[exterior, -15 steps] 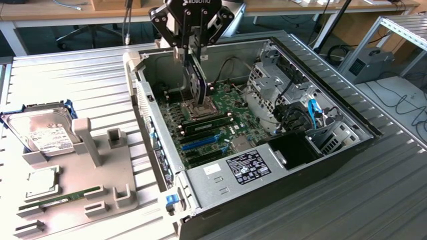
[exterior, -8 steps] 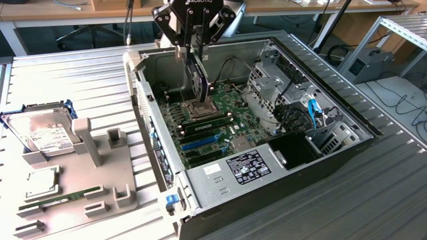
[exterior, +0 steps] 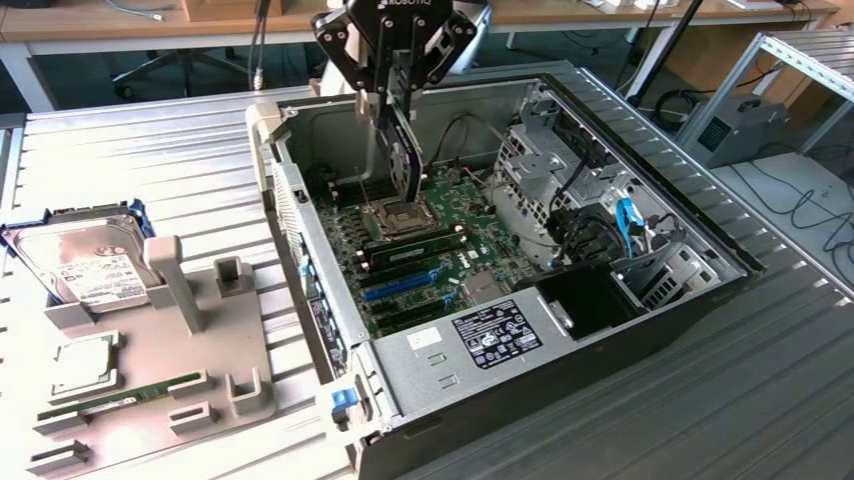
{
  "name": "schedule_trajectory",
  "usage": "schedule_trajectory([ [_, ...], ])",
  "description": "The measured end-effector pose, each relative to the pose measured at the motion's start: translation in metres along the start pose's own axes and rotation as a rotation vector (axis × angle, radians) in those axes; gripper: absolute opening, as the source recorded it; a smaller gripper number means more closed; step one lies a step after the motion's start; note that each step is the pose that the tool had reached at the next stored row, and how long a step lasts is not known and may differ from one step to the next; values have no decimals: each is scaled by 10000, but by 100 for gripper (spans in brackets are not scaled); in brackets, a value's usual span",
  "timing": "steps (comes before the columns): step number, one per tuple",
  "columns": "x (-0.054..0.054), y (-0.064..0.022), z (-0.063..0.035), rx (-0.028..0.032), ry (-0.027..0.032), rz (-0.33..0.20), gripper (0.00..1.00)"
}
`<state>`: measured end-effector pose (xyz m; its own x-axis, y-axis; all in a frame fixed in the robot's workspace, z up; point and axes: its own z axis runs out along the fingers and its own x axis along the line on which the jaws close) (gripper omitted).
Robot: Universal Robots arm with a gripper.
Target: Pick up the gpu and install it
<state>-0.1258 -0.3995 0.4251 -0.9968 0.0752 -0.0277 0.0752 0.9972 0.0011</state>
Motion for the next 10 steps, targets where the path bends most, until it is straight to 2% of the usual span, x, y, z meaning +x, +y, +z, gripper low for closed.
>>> schedule_trajectory([
  [10, -83, 41, 17, 24, -2, -3, 26],
])
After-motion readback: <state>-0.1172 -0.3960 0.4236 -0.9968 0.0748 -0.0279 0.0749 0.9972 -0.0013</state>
